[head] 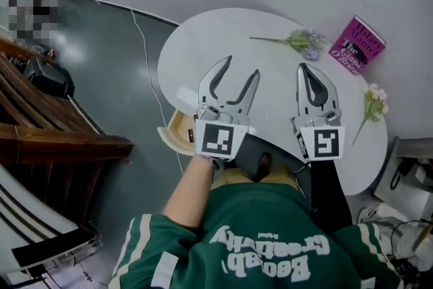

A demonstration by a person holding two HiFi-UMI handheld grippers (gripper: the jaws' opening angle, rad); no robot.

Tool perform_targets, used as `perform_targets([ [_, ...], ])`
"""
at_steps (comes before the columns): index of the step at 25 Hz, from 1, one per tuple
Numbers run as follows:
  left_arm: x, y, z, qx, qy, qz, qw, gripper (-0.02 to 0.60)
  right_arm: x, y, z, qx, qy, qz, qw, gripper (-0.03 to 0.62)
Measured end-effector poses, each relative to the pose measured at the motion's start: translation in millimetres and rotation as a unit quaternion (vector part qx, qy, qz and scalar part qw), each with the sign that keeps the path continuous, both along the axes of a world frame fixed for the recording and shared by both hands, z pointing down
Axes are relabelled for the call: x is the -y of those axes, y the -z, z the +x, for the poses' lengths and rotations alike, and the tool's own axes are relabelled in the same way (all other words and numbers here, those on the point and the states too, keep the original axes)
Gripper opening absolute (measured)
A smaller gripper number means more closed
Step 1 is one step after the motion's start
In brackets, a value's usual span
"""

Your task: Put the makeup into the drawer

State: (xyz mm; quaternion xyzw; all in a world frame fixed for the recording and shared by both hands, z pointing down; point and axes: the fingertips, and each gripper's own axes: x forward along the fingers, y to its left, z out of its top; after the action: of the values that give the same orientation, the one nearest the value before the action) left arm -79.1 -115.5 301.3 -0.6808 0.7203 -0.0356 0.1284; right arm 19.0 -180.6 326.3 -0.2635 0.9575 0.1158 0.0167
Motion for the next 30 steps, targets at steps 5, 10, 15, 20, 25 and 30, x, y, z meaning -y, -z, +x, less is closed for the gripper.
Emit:
perform_targets([
  [5,39.8,-2.8,66.0,-0.004,-0.068,0.0,0.9977,0.25,27.5,3.5,72.1,0.0,-0.065,0.009,0.998,0.008],
  [10,69.2,-4.8,124.5,-0.012,-0.12,0.0,0.9927,0.25,42.3,9.8,131.4,0.012,-0.113,0.012,0.993,0.008],
  [15,85.3,-11.6,164.2,-0.012,-0.156,-0.007,0.9877,0.25,50.0,12.0,165.2,0.025,-0.147,0.013,0.989,0.008],
  [20,107.7,-77.6,211.9,0.028,-0.231,-0.106,0.9668,0.25,57.2,4.6,197.6,0.021,-0.174,0.005,0.985,0.008],
  [25,130.2,-183.0,264.2,0.073,-0.33,-0.242,0.9095,0.265,65.6,-3.3,240.7,0.011,-0.212,0.002,0.977,0.008],
  [30,139.2,-264.3,295.6,0.099,-0.391,-0.345,0.8476,0.294,70.6,-9.4,285.6,0.007,-0.257,-0.005,0.966,0.008],
])
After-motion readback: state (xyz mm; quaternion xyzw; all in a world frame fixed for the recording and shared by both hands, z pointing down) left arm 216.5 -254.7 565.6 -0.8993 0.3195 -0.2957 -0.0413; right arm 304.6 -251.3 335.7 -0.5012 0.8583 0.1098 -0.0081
